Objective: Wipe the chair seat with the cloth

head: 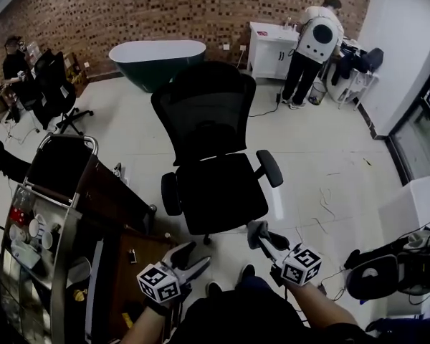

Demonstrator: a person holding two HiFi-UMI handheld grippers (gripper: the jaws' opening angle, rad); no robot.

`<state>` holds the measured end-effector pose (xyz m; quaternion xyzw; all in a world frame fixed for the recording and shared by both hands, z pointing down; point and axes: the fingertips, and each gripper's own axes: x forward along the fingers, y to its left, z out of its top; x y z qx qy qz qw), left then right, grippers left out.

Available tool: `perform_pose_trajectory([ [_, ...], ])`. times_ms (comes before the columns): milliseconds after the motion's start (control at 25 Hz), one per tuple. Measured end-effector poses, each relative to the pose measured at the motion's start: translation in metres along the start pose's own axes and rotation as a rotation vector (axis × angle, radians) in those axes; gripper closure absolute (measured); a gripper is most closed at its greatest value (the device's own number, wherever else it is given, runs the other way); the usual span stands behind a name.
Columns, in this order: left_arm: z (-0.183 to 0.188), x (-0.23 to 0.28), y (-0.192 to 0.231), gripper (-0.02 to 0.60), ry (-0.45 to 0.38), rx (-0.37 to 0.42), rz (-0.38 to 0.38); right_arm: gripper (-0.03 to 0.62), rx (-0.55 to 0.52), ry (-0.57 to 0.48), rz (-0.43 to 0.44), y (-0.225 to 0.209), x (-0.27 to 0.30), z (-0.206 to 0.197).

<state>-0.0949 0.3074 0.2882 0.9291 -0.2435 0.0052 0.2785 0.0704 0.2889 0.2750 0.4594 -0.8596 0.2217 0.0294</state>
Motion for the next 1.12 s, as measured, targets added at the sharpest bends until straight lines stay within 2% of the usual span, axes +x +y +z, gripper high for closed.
perform_pose_trajectory([
  [560,-0.001,0.03,-0.064,0.261,-0.051,0.036,0.019,0.543,-0.055,-0.044,0.079,-0.004,-0.067,0.027],
  [920,-0.004,0.038,-0.084,0.261,-0.071,0.054,0.063,0.543,-0.072,-0.052,0.131,-0.014,-0.086,0.033],
  [1120,-0.004,0.043,-0.091,0.261,-0.078,0.054,0.062,0.543,-0.08,-0.054,0.143,-0.017,-0.091,0.034],
])
